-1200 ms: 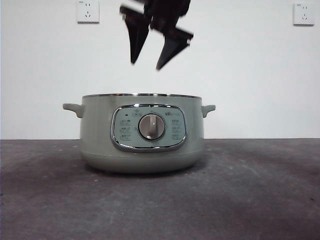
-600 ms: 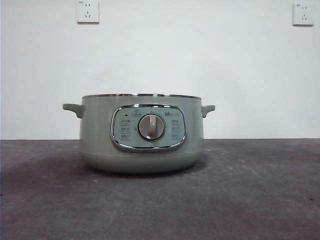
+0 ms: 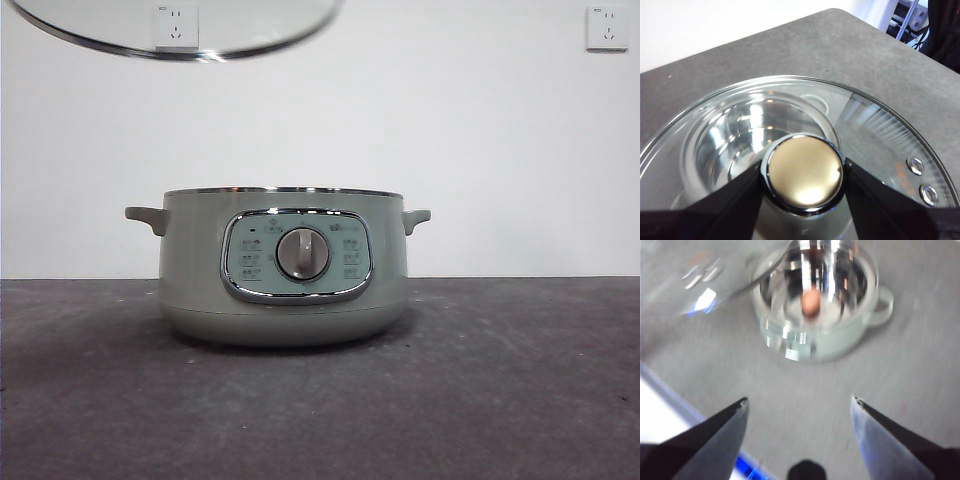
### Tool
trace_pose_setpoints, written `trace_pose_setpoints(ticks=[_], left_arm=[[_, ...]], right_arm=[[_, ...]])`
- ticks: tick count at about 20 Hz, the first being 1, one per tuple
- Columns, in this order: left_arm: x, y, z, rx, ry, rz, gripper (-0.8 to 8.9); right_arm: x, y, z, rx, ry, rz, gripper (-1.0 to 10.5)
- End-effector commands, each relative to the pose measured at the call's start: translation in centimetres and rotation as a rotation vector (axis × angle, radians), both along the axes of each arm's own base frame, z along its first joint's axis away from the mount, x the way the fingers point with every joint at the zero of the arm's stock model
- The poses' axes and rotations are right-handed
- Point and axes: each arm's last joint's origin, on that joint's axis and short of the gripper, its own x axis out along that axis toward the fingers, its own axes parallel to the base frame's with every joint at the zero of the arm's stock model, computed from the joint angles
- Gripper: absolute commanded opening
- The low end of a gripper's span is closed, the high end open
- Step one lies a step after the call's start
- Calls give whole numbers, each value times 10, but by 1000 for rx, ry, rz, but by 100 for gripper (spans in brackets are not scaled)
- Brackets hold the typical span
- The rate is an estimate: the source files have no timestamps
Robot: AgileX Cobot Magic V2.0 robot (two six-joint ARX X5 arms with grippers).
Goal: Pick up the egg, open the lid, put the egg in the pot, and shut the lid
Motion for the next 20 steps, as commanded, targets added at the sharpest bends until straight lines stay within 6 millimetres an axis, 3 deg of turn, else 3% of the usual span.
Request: trace_pose_setpoints(ticks=[1,5,9,20], left_arm=[[18,-17,0,-16,-83,-32,-8],[54,-39,-24,5,-93,-13,-8],[80,-53,-44,7,-98,-6,-8],[118,-71,-86,54,-84,8,-8]], right_arm=[[-16,-11,-28,11,62,-46,344],[-44,-32,-57,55,90,-94,344],[-65,-48,-70,83,66,-149,344],[-74,-57,-75,56,67,-198,344]])
